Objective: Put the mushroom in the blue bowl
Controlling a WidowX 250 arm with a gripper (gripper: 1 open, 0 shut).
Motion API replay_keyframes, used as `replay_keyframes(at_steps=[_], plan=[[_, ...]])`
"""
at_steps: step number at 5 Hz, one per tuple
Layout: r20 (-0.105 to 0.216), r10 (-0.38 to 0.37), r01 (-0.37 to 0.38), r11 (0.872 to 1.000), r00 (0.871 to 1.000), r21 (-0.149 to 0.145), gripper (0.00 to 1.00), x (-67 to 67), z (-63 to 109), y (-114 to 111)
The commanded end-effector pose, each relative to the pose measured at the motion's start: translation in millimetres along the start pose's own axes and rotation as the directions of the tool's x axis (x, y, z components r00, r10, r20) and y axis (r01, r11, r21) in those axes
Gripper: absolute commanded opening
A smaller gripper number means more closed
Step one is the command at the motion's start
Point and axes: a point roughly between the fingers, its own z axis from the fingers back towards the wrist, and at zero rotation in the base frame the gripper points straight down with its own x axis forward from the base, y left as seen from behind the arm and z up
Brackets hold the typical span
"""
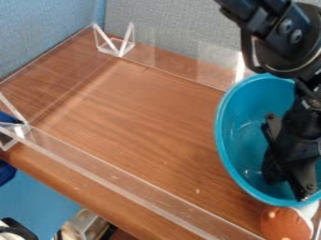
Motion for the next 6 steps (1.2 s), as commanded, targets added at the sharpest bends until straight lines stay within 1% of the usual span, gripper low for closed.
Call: replay_keyframes(at_steps=[1,3,4,6], plan=[[0.026,0.008,-0.008,1.0,1.0,0.015,0.0,3.8,7.6,10.9],[0.016,0.009,-0.01,1.0,1.0,0.015,0.0,1.1,6.7,12.6],[0.011,0.008,-0.008,1.0,1.0,0.013,1.0,0.6,6.2,9.9],[0.009,0.002,-0.002,1.0,1.0,0.007,1.0,2.4,3.7,3.2]])
